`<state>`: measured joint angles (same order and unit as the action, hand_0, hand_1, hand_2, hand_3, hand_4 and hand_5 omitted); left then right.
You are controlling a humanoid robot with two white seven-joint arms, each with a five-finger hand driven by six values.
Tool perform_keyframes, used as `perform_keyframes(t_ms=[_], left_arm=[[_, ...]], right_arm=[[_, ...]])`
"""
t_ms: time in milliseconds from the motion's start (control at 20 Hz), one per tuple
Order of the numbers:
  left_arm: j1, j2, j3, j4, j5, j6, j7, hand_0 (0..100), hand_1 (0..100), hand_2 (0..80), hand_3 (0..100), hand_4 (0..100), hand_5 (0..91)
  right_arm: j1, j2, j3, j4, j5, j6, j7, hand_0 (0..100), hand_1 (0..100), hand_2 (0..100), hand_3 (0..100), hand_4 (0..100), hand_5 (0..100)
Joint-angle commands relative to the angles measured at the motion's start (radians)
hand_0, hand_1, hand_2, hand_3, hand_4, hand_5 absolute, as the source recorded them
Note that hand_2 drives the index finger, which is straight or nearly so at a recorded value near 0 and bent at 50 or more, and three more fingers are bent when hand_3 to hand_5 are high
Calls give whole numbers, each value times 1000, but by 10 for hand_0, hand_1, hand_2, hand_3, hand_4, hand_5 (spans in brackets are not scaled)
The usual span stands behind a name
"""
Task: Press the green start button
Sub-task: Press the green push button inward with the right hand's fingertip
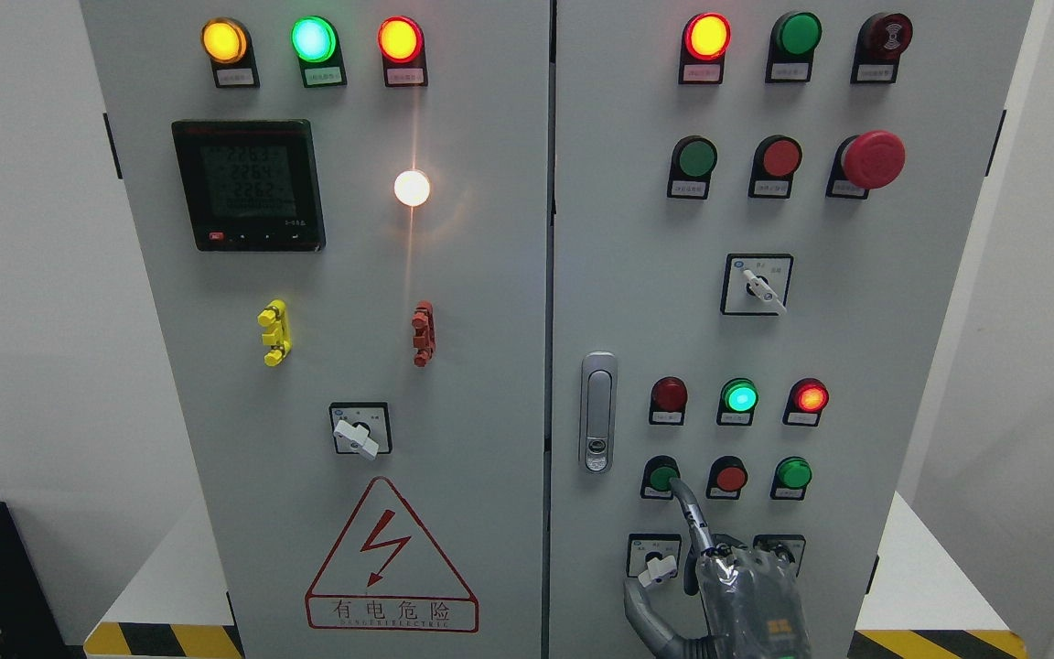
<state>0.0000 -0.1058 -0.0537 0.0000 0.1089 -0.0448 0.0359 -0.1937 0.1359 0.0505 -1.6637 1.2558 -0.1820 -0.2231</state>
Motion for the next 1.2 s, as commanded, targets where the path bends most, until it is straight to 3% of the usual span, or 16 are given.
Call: perform_keyframes(t_ms=[0, 700, 1150], left_arm=[[-23, 0, 0, -28, 0, 0, -1, 120, 556, 0, 0, 0, 0], [-23, 0, 0, -28, 0, 0, -1, 120, 556, 0, 0, 0, 0], [-23, 0, 0, -28, 0, 0, -1, 120, 556, 0, 0, 0, 0]], right_arm=[[-27, 1, 8, 67, 1, 4, 2, 392, 319, 0, 863, 840, 991], [-35, 2, 9, 62, -9, 3, 5, 406, 328, 0, 863, 838, 989], [31, 4, 8, -34, -76, -36, 8, 527, 380, 0, 835, 791, 896]])
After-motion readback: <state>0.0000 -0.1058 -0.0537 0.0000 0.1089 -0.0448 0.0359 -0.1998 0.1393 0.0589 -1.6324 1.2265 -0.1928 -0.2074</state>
